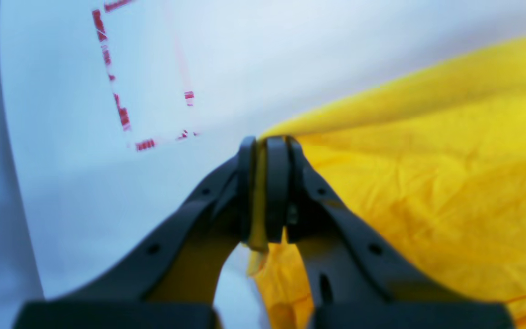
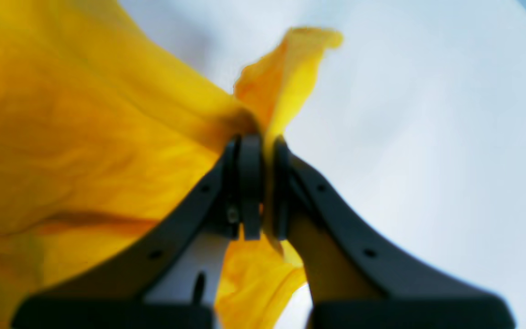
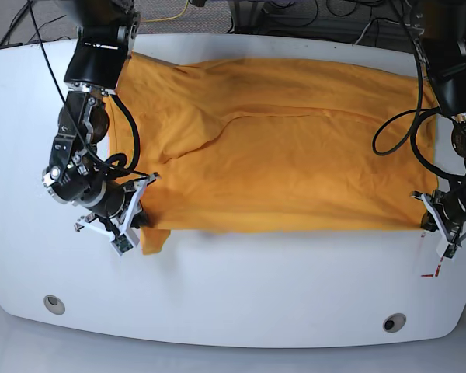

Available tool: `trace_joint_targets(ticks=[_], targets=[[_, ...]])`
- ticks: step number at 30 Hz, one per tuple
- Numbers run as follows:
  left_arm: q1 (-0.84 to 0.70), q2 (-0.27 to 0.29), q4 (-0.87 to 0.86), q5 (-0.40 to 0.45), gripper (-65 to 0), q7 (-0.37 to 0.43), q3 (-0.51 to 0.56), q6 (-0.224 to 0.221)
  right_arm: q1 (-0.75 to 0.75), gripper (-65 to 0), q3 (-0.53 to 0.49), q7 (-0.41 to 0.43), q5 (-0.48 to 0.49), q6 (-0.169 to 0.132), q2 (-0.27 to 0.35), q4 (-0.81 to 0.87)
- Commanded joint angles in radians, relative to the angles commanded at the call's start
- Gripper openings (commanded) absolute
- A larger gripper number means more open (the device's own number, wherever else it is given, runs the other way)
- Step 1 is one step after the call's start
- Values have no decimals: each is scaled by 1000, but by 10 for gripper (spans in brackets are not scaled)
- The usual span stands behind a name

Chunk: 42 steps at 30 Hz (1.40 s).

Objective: Layout the t-shirt on the table in an organized manner, then fold the t-shirt properly
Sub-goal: 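Lift the hem with both grippers and fold it over toward the collar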

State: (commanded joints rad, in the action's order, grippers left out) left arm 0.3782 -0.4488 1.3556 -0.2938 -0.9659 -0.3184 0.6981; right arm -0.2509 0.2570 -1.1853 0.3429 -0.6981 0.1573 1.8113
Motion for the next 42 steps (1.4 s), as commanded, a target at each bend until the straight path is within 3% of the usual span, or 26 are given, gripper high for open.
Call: trace_joint_targets(ticks=[17,30,36,42], targets=[[-84,-23,3,0,-636,2,0,0,278,-609,37,-52,152,0,-15,172],[-247,-80,44,0,-636,-21,-2,0,367,-609,48,-86,155,0,-15,198],[-318,-80,133,0,-633,-87,0,0,382,-609,48,-86,155,0,-15,198],[-370,-80,158,0,-633,-92,0,0,396,-609,49,-86,155,0,-15,198]])
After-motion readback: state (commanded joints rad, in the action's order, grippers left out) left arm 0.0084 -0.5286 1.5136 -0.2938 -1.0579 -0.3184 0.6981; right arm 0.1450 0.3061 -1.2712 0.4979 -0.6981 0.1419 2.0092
